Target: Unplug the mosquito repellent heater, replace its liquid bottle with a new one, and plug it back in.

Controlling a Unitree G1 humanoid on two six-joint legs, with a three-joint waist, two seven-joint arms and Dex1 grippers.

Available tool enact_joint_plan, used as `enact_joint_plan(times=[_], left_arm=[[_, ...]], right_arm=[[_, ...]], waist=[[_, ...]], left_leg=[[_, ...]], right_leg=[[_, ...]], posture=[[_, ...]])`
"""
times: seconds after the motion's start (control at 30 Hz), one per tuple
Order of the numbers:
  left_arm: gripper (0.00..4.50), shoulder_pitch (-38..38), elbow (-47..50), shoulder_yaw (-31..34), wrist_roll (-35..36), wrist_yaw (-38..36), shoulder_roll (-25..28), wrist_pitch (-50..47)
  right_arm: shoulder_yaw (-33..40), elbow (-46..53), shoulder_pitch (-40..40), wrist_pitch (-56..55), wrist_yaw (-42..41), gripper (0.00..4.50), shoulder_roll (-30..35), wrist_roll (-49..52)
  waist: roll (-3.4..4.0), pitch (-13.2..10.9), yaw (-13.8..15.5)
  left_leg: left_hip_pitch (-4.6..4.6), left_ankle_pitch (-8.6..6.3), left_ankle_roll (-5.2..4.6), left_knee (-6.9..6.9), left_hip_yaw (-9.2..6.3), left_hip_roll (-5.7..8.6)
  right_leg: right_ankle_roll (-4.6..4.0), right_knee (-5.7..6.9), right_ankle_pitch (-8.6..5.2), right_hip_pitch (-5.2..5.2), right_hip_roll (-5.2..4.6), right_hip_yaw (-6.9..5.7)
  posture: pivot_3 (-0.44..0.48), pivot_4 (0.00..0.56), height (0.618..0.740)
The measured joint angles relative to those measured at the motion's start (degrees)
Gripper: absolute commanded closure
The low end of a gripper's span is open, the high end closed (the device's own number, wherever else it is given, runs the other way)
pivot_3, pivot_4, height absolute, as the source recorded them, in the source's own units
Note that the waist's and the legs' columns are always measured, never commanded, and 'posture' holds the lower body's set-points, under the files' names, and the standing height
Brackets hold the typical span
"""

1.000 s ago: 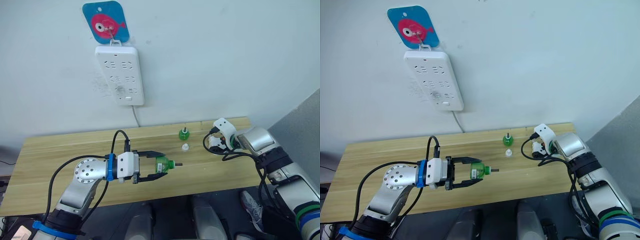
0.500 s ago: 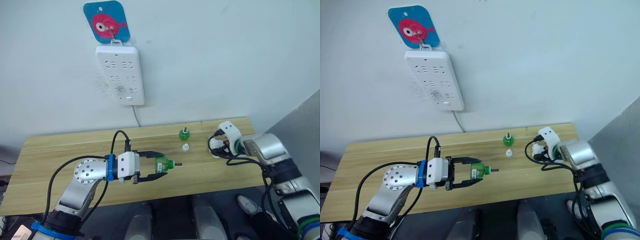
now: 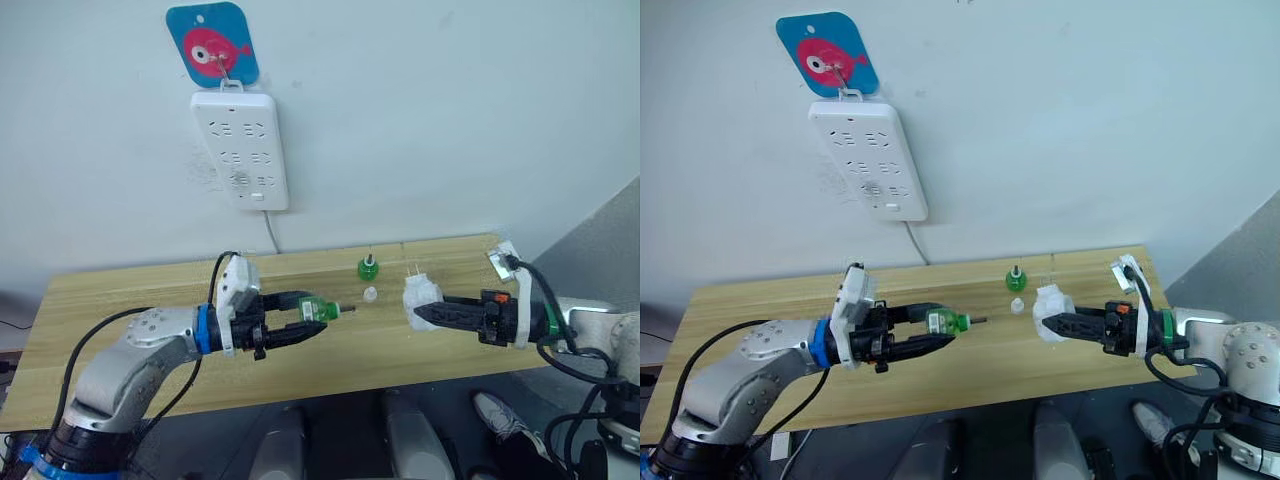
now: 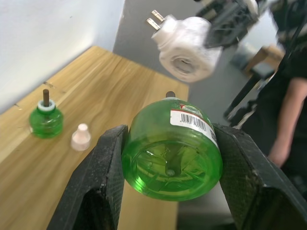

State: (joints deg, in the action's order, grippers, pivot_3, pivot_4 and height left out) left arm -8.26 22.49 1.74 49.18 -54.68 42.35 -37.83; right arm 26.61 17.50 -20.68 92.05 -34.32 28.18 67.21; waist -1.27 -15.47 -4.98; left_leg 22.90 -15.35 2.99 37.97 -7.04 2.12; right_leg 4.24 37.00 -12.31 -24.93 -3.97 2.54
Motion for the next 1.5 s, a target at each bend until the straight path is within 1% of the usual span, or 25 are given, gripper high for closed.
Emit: enact_joint_plan(times=[0.07,0.13,0.23,0.33,0.47,0.63,0.87,1.27,1.5], left_arm=[[2.16,-1.7,0.3,2.2,5.8,2.2,-0.1,-5.1],[2.16,-2.2,0.5,3.5,9.5,4.2,-0.5,-8.1],[2.16,-2.5,0.5,4.6,13.1,6.8,-1.2,-11.1],[2.16,-3.2,0.9,4.8,14.9,7.8,-1.3,-12.9],[2.16,-3.9,1.6,4.9,19.4,8.4,-1.7,-15.6],[2.16,-6.2,1.3,4.8,20.1,8.9,-1.7,-16.7],[2.16,-7.2,0.1,4.8,20.0,8.0,-2.0,-17.0],[2.16,-7.9,-0.2,4.3,19.9,7.1,-2.3,-18.2],[2.16,-8.7,-0.2,4.1,19.9,7.6,-3.2,-18.4]], right_arm=[[1.4,-3.2,-1.9,-0.3,7.5,1.53,-2.7,8.7],[0.5,-4.7,-0.7,-2.5,15.1,1.53,-2.0,17.1],[-5.7,-5.2,3.1,-10.2,26.6,1.53,2.7,31.4],[-11.5,-3.3,5.3,-18.0,33.1,1.53,5.7,41.4],[-16.2,-0.6,6.2,-24.1,34.1,1.53,6.8,43.7],[-19.3,0.6,6.2,-27.1,33.1,1.53,8.1,43.8],[-20.9,1.2,6.2,-28.6,30.5,1.53,10.5,43.8],[-21.3,1.4,6.0,-30.2,29.3,1.53,10.3,43.8],[-23.0,2.6,5.7,-30.7,28.7,1.53,10.5,43.8]], waist=[[0.01,0.0,0.0],[0.01,0.0,0.0],[-0.06,-0.1,0.2],[-0.12,-0.2,0.2],[-0.12,-0.2,0.2],[-0.12,-0.2,0.2],[-0.12,-0.2,0.2],[-0.12,-0.2,0.2],[-0.12,-0.2,0.2]], left_leg=[[0.00,0.00,0.00,-0.02,-0.02,0.01],[0.03,0.00,0.00,-0.04,-0.02,0.01],[0.07,-0.01,-0.01,-0.01,-0.01,0.08],[0.02,0.00,-0.01,0.01,0.01,0.06],[0.02,0.00,0.00,0.00,0.00,0.03],[0.03,0.00,-0.01,0.00,0.00,0.05],[0.03,0.00,-0.01,-0.01,0.00,0.04],[0.04,0.00,0.00,-0.01,0.00,0.05],[0.04,0.00,0.00,-0.02,0.00,0.05]], right_leg=[[-0.01,0.01,0.01,-0.01,0.00,0.01],[-0.01,-0.02,0.00,-0.02,-0.01,0.00],[0.00,-0.05,-0.01,-0.02,-0.10,0.02],[0.03,-0.04,-0.02,-0.01,-0.08,0.02],[0.04,-0.03,-0.03,-0.02,-0.03,0.02],[0.03,-0.05,-0.03,-0.01,-0.04,0.03],[0.03,-0.05,-0.03,-0.03,-0.04,0.03],[0.03,-0.06,-0.03,-0.03,-0.04,0.03],[0.03,-0.06,-0.04,-0.04,-0.04,0.04]], posture=[[-0.088,0.290,0.740],[-0.086,0.290,0.740],[-0.086,0.291,0.740],[-0.088,0.292,0.740],[-0.092,0.292,0.740],[-0.092,0.292,0.740],[-0.094,0.292,0.740],[-0.102,0.288,0.740],[-0.105,0.288,0.740]])
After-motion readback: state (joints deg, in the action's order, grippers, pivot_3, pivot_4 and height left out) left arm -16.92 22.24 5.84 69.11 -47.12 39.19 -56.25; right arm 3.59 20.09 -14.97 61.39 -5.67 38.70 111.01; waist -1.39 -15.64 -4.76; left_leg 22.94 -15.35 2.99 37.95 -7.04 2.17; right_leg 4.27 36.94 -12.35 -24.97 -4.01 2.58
